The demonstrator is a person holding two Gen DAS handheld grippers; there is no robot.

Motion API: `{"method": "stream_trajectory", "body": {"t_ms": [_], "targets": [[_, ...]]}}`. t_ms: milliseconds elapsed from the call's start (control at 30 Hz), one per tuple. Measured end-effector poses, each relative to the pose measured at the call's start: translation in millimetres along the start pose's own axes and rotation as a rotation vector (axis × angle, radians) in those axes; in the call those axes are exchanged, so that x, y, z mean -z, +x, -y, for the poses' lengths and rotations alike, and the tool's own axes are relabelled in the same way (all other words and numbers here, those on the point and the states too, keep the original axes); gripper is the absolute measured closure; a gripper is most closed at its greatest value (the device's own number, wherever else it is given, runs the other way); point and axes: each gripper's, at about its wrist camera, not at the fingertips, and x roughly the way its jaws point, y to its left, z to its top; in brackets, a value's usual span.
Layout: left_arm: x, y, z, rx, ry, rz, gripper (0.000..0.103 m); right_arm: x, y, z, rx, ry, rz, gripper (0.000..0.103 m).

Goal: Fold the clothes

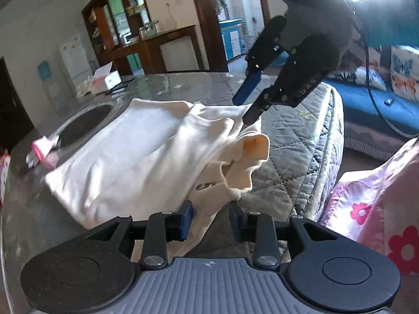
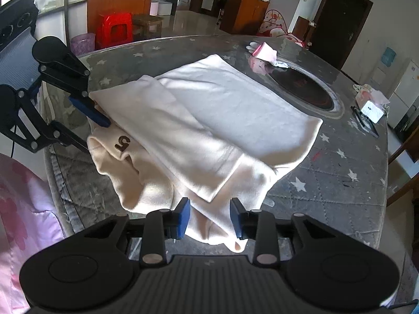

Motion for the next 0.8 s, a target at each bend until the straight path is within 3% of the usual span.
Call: {"method": "stream_trajectory", "body": {"t_ms": [100,167,300,533,667,733,800], "targets": [[-3.5,1.8,-3.7,-0.008,-0.022,0.008,0.093,2.0,-2.6,-3.1,0.006,-0.027,0.005,0.064],[-7.6,-1.0,-12.5,-0.015,-0.061,0.027,0.094,3.6,-4.2,-6.7,-0.002,-0.056,0.004,0.062],[-16.8,-6.9,-36.8,-0.008,-0.16,0.061,0.094,8.1,-7.6,-16.4,-0.028,-0.131,0.018,0.048],[-25.0,-4.7,-54.5,0.019,-0.241,0.075,0.095,8.4,-0.8,-33.7,-0.016,-0.208,0.087,0.044],[-21.5,-6.5,-55.8,0.03,-0.259,0.075,0.095,0.6,14.8,-32.1,-0.029,-0.189,0.119,0.049],[-18.2,-7.2,-54.4,0.028,-0.263,0.075,0.094,-1.7,24.2,-30.5,-0.039,-0.174,0.118,0.057],[-14.6,-8.0,-52.6,0.025,-0.264,0.074,0.094,-3.8,30.5,-28.4,-0.055,-0.153,0.121,0.074]]}}
